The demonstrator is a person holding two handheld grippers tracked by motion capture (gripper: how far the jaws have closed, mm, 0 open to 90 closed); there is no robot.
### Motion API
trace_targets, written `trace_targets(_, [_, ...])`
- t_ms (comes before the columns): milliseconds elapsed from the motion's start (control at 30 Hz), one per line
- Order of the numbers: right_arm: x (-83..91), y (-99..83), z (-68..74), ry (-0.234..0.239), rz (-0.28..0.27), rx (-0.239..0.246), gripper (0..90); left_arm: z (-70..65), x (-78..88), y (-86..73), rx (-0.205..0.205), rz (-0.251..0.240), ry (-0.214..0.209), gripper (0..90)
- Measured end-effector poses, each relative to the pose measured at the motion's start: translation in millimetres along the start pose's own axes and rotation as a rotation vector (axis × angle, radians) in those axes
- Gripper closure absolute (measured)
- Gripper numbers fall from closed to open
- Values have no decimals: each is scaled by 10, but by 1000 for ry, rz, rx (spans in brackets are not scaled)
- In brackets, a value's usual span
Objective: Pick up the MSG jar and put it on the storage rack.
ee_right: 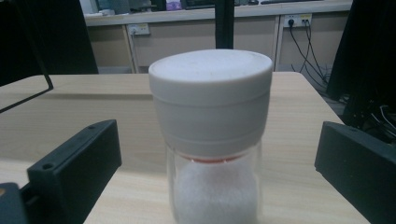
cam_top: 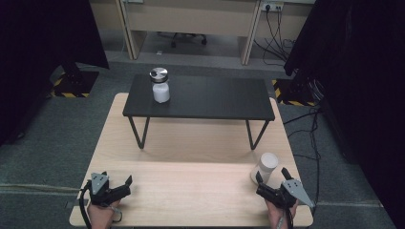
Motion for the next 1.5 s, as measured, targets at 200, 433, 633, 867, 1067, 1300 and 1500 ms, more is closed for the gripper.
trace_targets(200, [-60,66,9,0,4,4,41,0,0,1,5,1,3,0])
trace_targets(433, [-112,114,-12,-4,19,13,80,-3,-1,1,5,2,6,0])
trace_targets(633, [-127,155,-34,0,24,24,179,-8,-2,0,5,1,9,0])
trace_targets(867, [-144,170,-41,13,29,22,239,-12,-2,-1,4,1,12,0])
trace_targets(1067, [-161,172,-17,5,23,24,302,-13,-3,-2,4,1,12,0])
trace_targets(1300, [-171,177,11,-4,22,34,335,-14,-5,0,4,3,13,1])
trace_targets(1500, [-171,202,15,-6,32,25,335,-19,-5,2,1,4,17,1])
Point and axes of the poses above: each handheld gripper's, and its own axes: x roughly backward along the jaws, y roughly out of its top, z roughly to its left, the point moved 6 cm from there along -x, roughly forward along the jaws, and after that the axes turned 13 degrees about z, right-handed, at the moved point
